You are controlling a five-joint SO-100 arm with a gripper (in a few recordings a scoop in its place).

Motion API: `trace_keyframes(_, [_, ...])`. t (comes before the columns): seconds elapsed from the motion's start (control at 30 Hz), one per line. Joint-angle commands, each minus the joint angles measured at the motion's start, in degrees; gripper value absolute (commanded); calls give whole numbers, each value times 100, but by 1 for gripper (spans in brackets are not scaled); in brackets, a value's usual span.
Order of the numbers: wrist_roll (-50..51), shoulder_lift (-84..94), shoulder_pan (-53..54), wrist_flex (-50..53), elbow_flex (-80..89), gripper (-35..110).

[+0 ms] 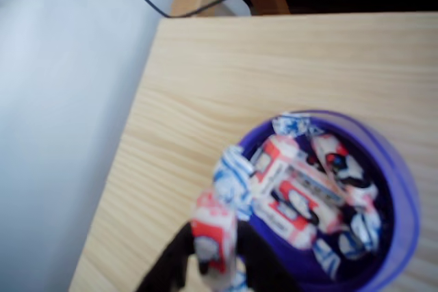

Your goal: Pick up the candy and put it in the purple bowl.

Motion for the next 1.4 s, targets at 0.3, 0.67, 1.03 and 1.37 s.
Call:
trace_keyframes(0.3, [-53, 185, 299, 360, -721, 7])
trace_keyframes(0.67, [9, 123, 343, 571, -809, 14])
trace_keyframes(1.03, [-79, 510, 396, 905, -765, -1])
trace_keyframes(1.37, [-1134, 2435, 1556, 1767, 431, -1])
